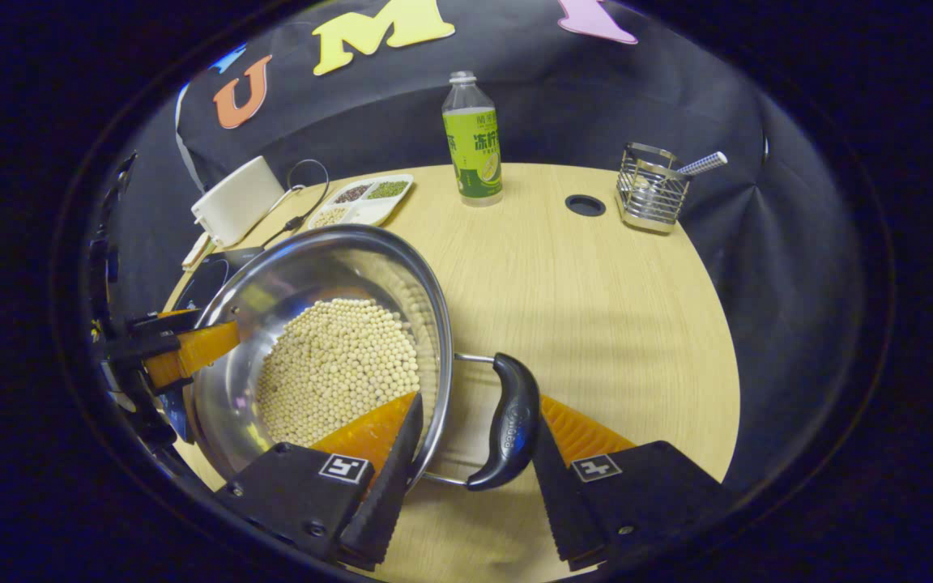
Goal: First push the handle of the pot to place it horizontally, then grasp the pot with both hands and set it on the induction cooktop.
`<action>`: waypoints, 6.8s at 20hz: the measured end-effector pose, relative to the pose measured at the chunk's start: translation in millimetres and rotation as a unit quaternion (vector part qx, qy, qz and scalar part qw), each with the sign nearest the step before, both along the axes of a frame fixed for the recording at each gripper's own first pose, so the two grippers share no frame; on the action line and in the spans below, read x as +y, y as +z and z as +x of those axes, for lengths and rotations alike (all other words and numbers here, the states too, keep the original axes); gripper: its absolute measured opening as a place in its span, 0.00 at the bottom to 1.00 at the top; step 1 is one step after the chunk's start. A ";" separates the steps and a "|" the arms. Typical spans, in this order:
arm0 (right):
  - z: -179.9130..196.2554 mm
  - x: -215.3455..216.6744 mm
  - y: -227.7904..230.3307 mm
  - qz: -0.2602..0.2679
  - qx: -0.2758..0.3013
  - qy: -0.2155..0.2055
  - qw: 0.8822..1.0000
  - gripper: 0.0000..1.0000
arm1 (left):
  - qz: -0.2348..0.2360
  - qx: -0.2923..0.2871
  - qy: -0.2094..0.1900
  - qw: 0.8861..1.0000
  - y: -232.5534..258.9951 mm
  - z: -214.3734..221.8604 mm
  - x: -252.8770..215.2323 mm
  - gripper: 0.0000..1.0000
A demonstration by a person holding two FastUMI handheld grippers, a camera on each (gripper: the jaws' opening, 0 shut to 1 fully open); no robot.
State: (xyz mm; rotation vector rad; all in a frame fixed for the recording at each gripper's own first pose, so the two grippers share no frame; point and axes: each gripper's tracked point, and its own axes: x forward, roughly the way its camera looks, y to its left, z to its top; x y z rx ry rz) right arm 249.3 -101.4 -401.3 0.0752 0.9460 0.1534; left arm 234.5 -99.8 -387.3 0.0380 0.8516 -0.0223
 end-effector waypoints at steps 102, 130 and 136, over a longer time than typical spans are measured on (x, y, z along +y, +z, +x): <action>24.5 281.5 85.8 0.002 -0.095 -0.036 0.995 0.78 | 0.008 -0.092 0.064 0.994 101.5 -47.8 272.5 0.30; -60.3 218.8 255.9 -0.025 -0.279 -0.043 0.959 0.96 | 0.023 -0.262 0.028 0.964 234.2 -79.2 230.7 0.96; -100.2 187.7 308.2 -0.021 -0.322 -0.070 0.944 1.00 | 0.021 -0.314 0.014 0.949 292.2 -107.7 204.6 0.96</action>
